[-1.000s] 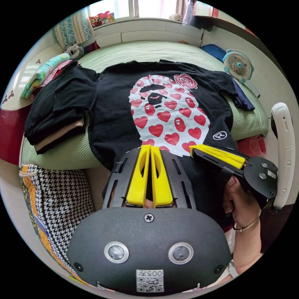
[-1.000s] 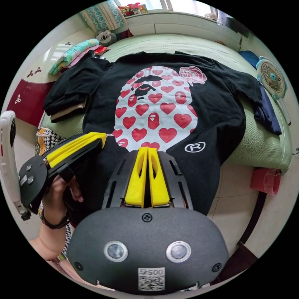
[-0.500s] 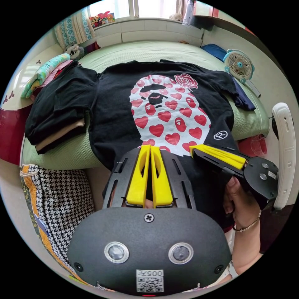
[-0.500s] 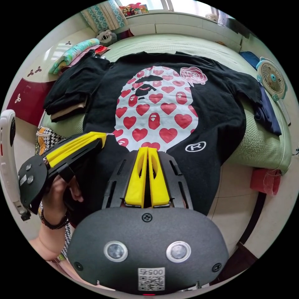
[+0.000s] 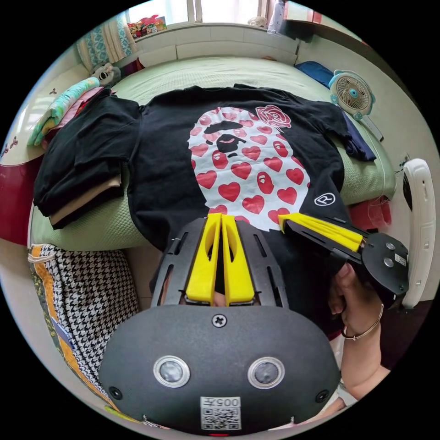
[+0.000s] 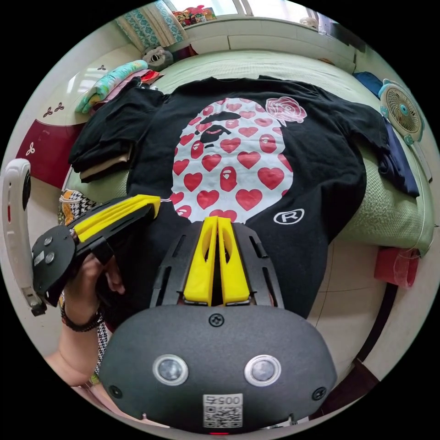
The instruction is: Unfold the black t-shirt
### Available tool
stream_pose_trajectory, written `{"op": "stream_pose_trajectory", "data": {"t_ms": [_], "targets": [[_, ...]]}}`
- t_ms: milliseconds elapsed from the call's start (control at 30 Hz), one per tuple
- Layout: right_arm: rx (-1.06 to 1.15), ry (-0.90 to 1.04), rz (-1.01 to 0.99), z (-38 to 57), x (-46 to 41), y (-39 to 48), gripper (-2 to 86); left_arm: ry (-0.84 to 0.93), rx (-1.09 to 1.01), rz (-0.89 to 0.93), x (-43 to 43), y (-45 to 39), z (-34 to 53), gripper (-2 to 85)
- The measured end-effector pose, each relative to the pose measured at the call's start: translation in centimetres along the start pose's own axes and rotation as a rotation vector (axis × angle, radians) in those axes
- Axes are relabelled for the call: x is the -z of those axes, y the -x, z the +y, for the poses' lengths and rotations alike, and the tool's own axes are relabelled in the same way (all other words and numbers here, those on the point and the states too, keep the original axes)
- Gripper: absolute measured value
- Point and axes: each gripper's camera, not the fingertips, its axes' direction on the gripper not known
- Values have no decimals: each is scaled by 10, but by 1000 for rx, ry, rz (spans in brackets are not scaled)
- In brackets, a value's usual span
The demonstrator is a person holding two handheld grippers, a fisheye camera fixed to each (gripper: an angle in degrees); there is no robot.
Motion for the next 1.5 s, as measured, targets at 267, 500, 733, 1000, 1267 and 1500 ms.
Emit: {"op": "stream_pose_trajectory", "data": {"t_ms": [267, 500, 733, 1000, 1267, 1500], "targets": [[25, 20, -6, -8, 1, 4, -12, 7, 27, 52, 5, 11, -3, -2], [16, 12, 0, -11, 5, 14, -12, 2, 4, -7, 15, 14, 2, -2], [39, 26, 61, -19, 7, 33, -13, 10, -6, -20, 24, 21, 3, -4], [40, 24, 71, -26, 13, 48, -13, 23, -31, -40, 40, 38, 8, -5], [63, 39, 80, -39, 18, 66, -12, -25, 8, 10, 64, 72, 22, -5], [93, 59, 89, -54, 21, 91, -13, -11, -15, -45, 83, 99, 23, -3]]}}
